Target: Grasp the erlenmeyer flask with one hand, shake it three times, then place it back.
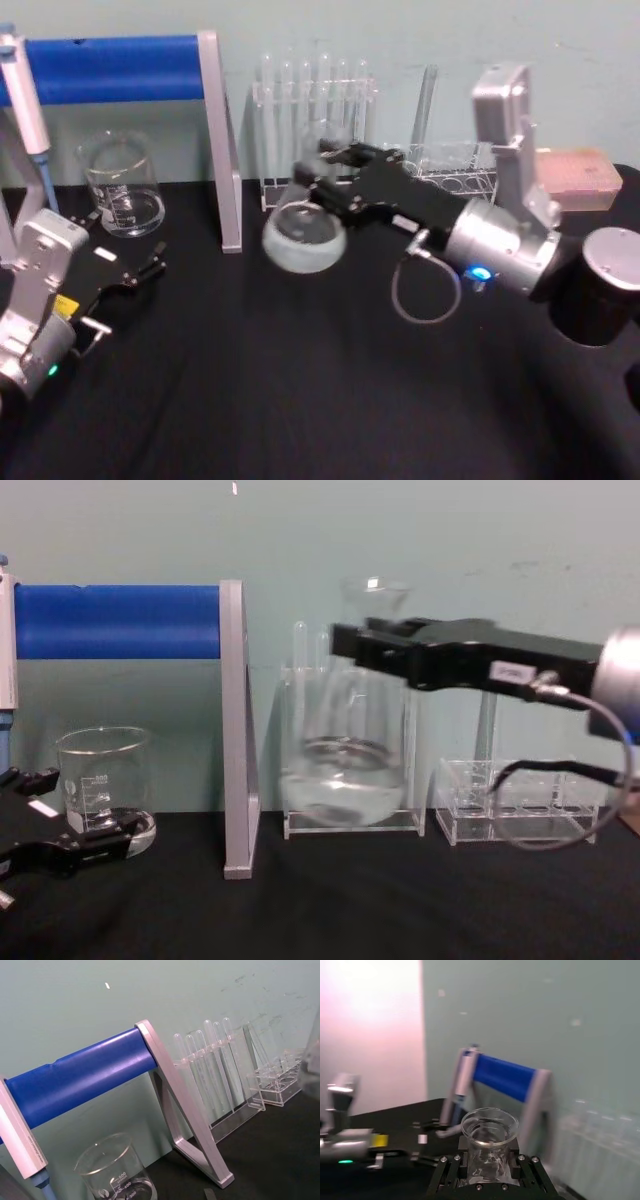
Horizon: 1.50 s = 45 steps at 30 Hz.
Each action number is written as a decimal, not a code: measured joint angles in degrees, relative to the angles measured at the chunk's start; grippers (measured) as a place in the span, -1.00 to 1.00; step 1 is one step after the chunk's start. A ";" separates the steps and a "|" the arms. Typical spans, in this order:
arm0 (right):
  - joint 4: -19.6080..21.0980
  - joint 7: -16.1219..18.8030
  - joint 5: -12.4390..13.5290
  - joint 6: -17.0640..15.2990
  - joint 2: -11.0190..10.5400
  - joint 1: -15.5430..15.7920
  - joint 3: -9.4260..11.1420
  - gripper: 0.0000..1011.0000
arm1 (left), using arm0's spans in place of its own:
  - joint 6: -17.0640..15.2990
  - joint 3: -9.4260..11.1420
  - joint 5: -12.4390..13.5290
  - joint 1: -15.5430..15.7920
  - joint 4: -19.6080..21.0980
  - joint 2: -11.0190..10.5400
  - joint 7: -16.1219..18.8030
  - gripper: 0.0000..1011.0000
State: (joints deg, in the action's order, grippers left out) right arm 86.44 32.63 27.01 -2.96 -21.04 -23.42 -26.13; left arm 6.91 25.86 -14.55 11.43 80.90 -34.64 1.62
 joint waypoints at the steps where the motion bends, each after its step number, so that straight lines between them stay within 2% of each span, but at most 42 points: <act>1: -0.16 0.52 0.14 0.01 0.10 -0.25 -0.47 -0.11 | 0.00 0.00 0.00 0.00 0.00 0.00 0.00 0.98; 2: -0.45 1.62 0.47 0.06 0.27 -0.76 -1.40 -0.11 | 0.00 0.00 0.00 0.00 0.00 0.00 0.00 0.98; 9: -1.63 4.64 1.61 0.39 0.94 -2.40 -4.51 -0.11 | 0.00 0.00 0.00 0.00 0.00 0.00 0.00 0.98; 19: -1.85 4.76 2.63 0.85 0.57 -3.02 -6.08 -0.11 | 0.00 0.00 0.00 0.00 0.00 0.00 0.00 0.98; 24: -1.45 2.93 2.98 1.13 -0.18 -2.91 -6.06 -0.11 | 0.00 0.00 0.00 0.00 0.00 0.00 0.00 0.98; 26: -1.39 2.05 3.05 1.24 -0.44 -2.77 -5.70 -0.11 | 0.00 0.00 0.00 0.00 0.00 0.00 0.00 0.98; 31: -1.26 -2.27 3.00 1.67 -1.49 -1.98 -3.02 -0.11 | 0.00 0.00 0.00 0.00 0.00 0.00 0.00 0.98; 34: -1.08 -6.01 2.52 1.79 -2.51 -1.11 -0.19 -0.11 | 0.00 0.00 0.00 0.00 0.00 0.00 0.00 0.98; 37: -0.89 -8.06 2.06 1.80 -3.03 -0.40 1.57 -0.11 | 0.00 0.00 0.00 0.00 0.00 0.00 0.00 0.98; 40: -0.34 -11.23 1.37 1.55 -3.78 0.91 4.37 -0.11 | 0.00 0.00 0.00 0.00 0.00 0.00 0.00 0.98; 41: -0.34 -11.23 1.37 1.55 -3.78 0.91 4.37 -0.11 | 0.00 0.00 0.00 0.00 0.00 0.00 0.00 0.98; 45: 0.34 -14.16 0.67 0.94 -4.32 2.33 7.11 -0.11 | 0.00 0.00 0.00 0.00 0.00 0.00 0.00 0.98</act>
State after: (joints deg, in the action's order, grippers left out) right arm 86.78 18.48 27.68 -2.02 -25.37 -21.09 -19.02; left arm 6.91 25.86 -14.55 11.43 80.90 -34.64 1.62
